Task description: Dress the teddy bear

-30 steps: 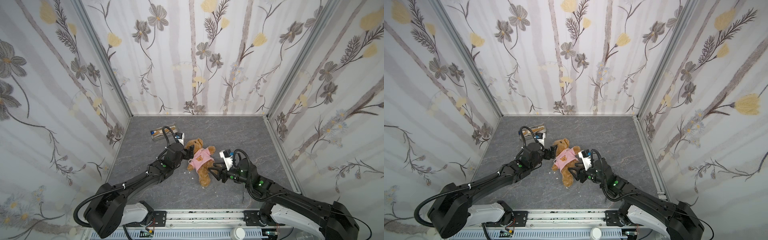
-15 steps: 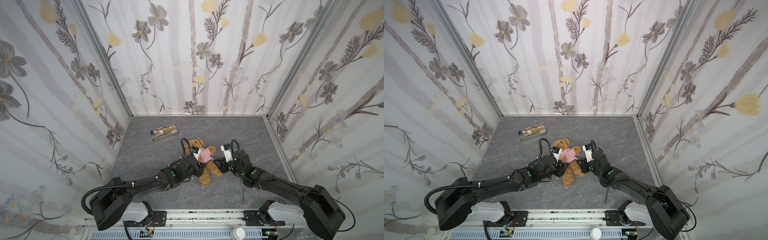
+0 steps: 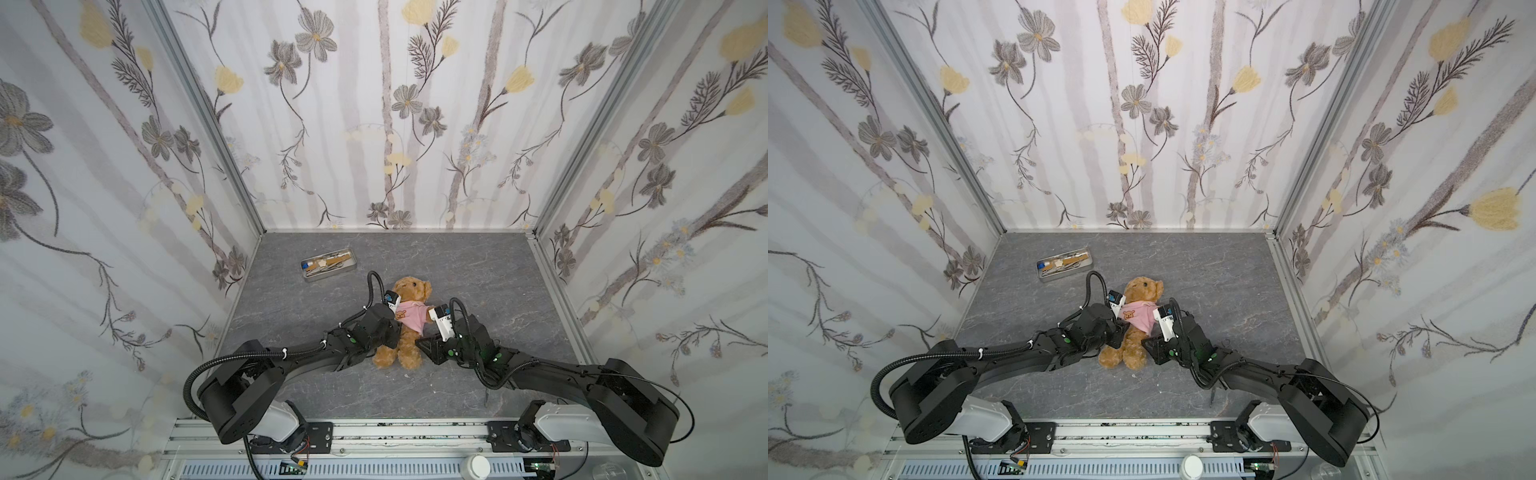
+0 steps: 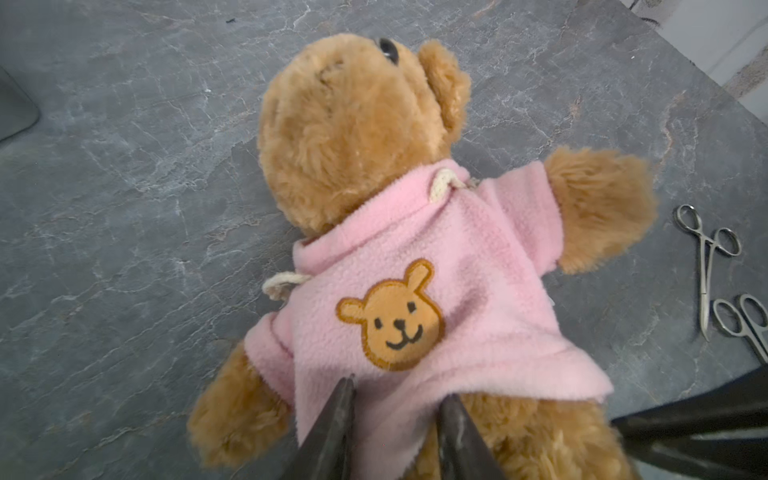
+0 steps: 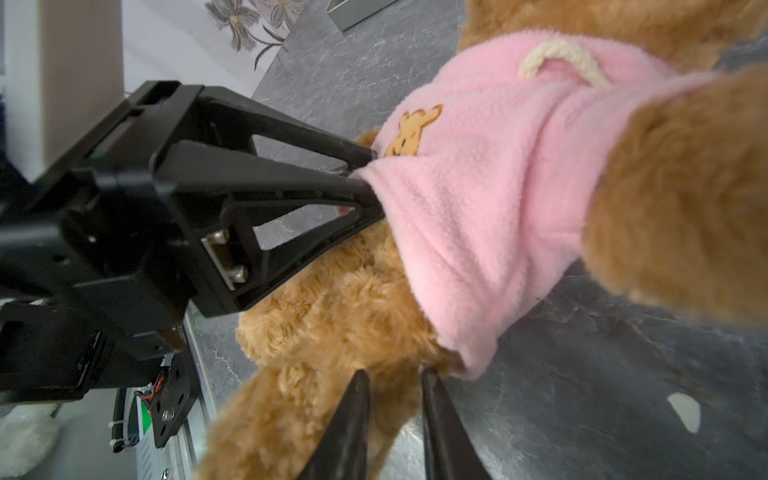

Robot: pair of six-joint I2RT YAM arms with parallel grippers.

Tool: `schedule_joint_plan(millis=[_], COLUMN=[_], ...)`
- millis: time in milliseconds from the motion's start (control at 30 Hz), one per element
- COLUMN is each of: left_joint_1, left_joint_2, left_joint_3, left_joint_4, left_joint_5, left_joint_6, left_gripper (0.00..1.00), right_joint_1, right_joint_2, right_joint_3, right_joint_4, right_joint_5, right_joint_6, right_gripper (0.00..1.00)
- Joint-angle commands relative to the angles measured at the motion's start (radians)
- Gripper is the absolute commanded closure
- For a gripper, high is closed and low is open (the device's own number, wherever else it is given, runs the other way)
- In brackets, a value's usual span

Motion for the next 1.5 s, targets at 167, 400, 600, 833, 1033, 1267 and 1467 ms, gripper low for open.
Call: schedule_joint_plan(millis=[167,400,600,833,1033,1267,1467], left_joint_1=[0.003,0.055,0.098,0.041,0.004,0.006,0.051], left_joint_2=[-0.148,-0.243,-0.108,0.011,-0.035,-0.262,-0.502], left_joint_3=[-0.028,-0.017,0.041,-0.039,-0.129,-0.141,-0.247], left_joint_4=[-0.019,-0.015,-0.013,0.059,0.096,0.105,0.186], left_joint_5=[0.089,0.096,0.037,0.036,-0.033,-0.205,-0.449], left_joint_6=[-0.020,-0.066,-0.084,-0.086,-0.135,-0.038,0.087], left_gripper=[0.60,0.46,0.49,0.49,0.44,0.26,0.15], right_joint_1=[-0.034,-0.011,-0.001,-0.001,-0.004,-0.004,-0.050], right_joint_2=[-0.133,-0.066,0.088,0.192,0.127,-0.091,-0.309], right_joint_3=[0.046,0.139,0.212,0.133,0.069,0.136,0.104], right_joint_4=[-0.086,-0.085,-0.025,0.025,0.011,-0.184,-0.248], right_joint_5=[0.104,0.144,0.114,0.078,0.069,0.233,0.664], right_joint_6=[-0.094,-0.160,-0.155,-0.139,-0.155,-0.273,-0.342], right_gripper=[0.64,0.60,0.64,0.66,0.63,0.52,0.31])
